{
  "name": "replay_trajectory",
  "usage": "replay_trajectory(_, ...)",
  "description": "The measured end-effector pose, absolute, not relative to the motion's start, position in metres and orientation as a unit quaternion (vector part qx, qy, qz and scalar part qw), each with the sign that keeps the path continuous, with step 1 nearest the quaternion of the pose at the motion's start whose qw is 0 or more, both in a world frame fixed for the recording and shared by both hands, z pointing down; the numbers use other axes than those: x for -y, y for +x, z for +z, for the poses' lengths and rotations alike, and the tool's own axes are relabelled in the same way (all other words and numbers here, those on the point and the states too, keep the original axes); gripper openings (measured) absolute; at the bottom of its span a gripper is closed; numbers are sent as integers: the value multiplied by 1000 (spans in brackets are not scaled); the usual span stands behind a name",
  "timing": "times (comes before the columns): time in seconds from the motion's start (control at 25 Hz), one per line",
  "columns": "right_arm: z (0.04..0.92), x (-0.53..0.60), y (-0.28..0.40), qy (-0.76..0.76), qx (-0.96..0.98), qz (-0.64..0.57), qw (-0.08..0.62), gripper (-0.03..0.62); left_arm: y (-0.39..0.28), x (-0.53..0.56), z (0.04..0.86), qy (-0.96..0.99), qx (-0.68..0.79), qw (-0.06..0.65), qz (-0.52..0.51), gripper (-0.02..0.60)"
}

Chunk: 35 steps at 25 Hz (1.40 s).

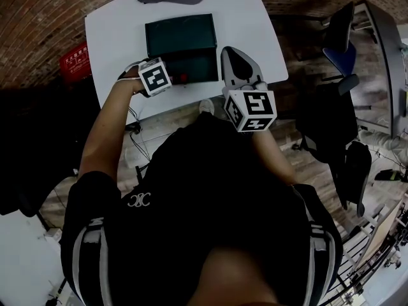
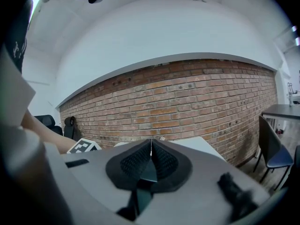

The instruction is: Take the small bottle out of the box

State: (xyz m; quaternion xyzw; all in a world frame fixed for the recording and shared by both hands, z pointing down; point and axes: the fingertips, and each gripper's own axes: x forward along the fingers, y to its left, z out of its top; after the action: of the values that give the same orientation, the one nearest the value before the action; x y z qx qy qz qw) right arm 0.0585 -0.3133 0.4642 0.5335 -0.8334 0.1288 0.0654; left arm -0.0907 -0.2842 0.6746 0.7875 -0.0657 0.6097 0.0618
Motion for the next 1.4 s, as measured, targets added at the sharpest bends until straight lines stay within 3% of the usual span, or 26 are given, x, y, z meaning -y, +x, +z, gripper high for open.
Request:
replay_trajectory(0.4, 470, 319, 68, 538, 829, 135, 71, 31, -92, 276, 684, 737, -1, 70, 673, 190)
replay_trajectory(0.6, 470, 319, 68, 538, 829, 133, 71, 31, -88, 265, 691, 725, -37, 115, 678, 190)
replay_trajectory(1.4, 470, 315, 80, 547, 823, 139, 70, 31, -69, 282, 717, 730, 44, 166, 662, 212)
